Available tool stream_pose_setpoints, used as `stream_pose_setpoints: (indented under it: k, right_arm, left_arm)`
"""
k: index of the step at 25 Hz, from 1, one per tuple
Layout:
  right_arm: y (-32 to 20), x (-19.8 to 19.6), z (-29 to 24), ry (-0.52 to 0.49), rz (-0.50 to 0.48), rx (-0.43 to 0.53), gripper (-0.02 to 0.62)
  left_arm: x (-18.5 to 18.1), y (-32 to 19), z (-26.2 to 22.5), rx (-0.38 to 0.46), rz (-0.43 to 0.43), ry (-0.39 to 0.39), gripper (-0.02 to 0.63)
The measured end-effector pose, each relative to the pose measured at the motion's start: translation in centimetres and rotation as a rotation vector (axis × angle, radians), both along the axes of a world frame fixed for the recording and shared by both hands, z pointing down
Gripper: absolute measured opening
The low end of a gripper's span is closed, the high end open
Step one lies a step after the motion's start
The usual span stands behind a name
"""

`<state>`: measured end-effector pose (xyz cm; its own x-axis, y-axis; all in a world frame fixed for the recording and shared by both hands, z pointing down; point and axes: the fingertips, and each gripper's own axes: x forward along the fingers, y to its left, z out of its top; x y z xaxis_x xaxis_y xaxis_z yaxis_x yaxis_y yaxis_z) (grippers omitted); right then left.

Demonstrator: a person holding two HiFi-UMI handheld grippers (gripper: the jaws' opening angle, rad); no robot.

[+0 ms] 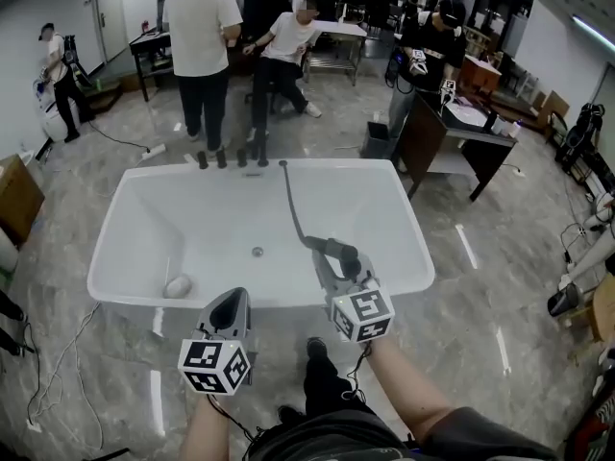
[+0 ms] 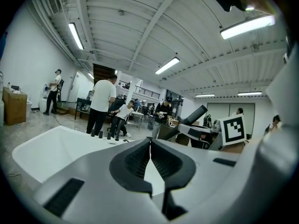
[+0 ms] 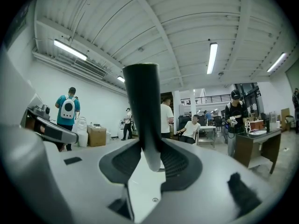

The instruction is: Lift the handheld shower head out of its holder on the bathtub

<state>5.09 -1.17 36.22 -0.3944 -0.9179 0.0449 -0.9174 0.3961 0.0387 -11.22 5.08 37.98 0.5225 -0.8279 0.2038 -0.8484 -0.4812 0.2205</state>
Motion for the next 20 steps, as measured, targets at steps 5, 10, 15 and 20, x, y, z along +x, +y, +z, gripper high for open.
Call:
stream_pose_setpoints:
  k: [5,10,15,20]
  right_arm:
    - [4.2,0.6,0.5,0.014,-0.008,-0.018,0.138]
    - [7.3,0.7,1.1,0.046,-0.052,-0.025,0.138]
    - [10.0,0.4,1.3,0.059,-0.128,-0.016,0.138]
    - [13.1,1.1,0.3,0.081,-0.187,0.008,0.138]
  left_arm:
    - [0.7,2.5,0.1,-0.016,0.008,0.010,0.015]
    - [1.8,4.0,-0.2,-0.008,0.008,-0.011,0.015]
    - [3.0,5.8,-0.4,-0.005,-0.015,-0.011,0.015]
    - [4.9,7.6,-1.1,-0.004,-0.037,-0.004,0.016]
